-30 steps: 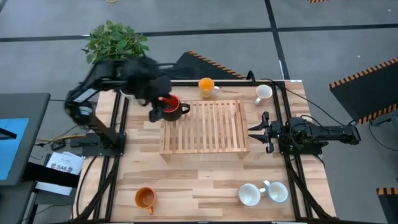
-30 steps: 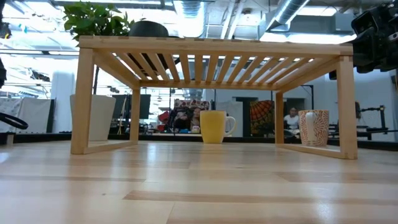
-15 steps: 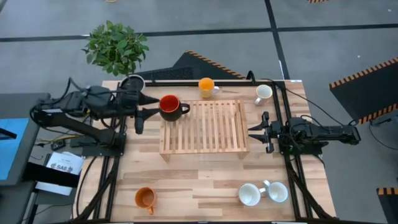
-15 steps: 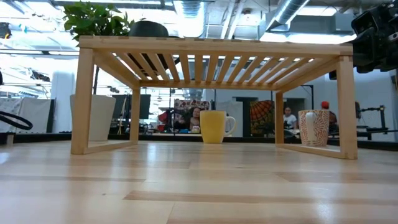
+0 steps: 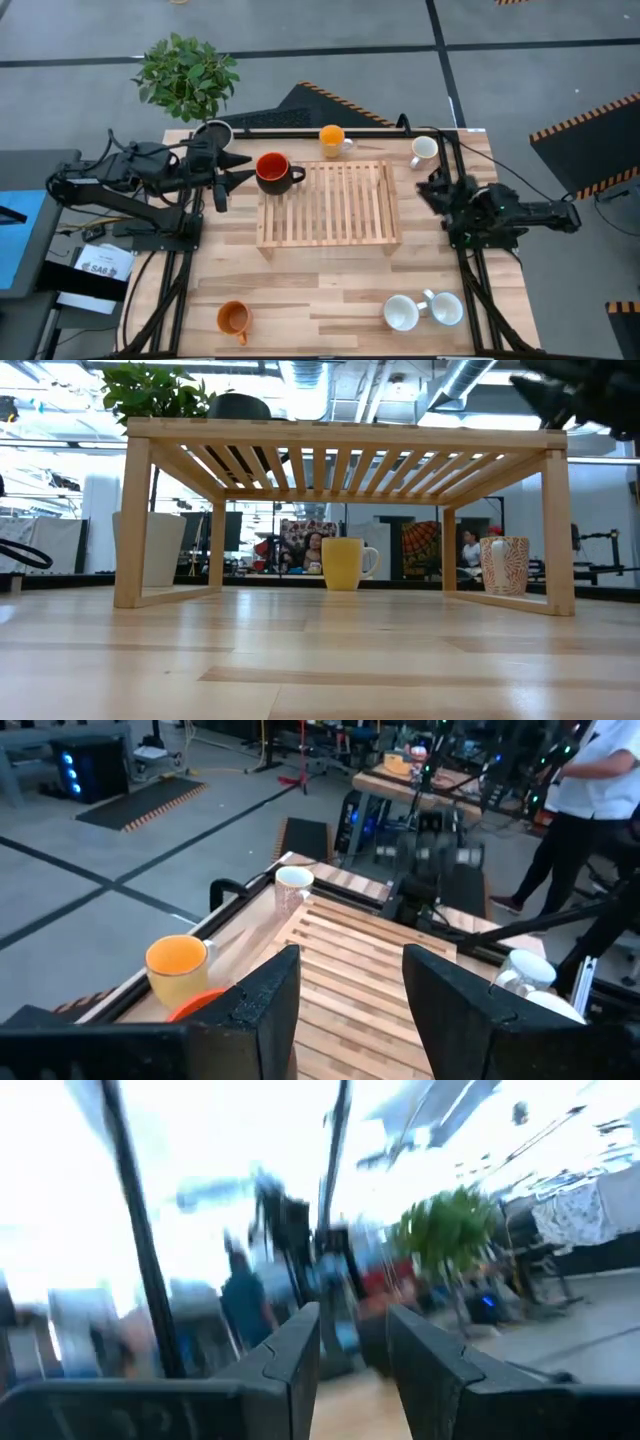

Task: Place coffee mugs
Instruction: Put the white and yellow mug on the shelf

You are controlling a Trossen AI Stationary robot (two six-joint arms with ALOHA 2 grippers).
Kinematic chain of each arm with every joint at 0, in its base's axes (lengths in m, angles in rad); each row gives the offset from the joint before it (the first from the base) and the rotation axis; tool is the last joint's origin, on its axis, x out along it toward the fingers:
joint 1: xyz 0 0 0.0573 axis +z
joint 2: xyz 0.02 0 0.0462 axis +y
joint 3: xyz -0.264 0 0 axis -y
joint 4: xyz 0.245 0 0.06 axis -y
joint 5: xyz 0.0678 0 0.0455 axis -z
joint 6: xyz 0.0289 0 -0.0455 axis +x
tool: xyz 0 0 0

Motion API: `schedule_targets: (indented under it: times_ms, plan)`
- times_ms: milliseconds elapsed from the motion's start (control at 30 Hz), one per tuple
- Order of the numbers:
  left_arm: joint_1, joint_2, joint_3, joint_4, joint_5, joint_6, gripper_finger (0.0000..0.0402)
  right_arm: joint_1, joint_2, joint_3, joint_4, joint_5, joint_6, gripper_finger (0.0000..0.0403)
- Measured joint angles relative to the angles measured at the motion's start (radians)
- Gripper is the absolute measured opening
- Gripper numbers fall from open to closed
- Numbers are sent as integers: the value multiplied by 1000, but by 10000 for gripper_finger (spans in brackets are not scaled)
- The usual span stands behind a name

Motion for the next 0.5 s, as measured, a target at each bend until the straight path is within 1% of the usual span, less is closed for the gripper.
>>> schedule_targets:
  times_ms: [67,100,200,233,300,400,500]
  plan:
    - [0,11,0,-3,-1,3,163,0,9,12,87,63,103,146]
    - [0,16,0,-3,-5,8,163,0,13,22,112,103,126,146]
    - [1,30,0,-8,-35,7,163,-7,41,64,92,233,133,143]
    - [6,34,0,-12,-40,8,163,-14,65,89,78,276,140,140]
    - [26,36,0,-38,-32,17,163,-29,134,161,17,325,167,136]
    - [93,24,0,-86,-11,45,163,-69,292,322,-209,421,226,135]
    - [187,-1,0,-112,35,92,163,-152,484,522,-545,523,351,137]
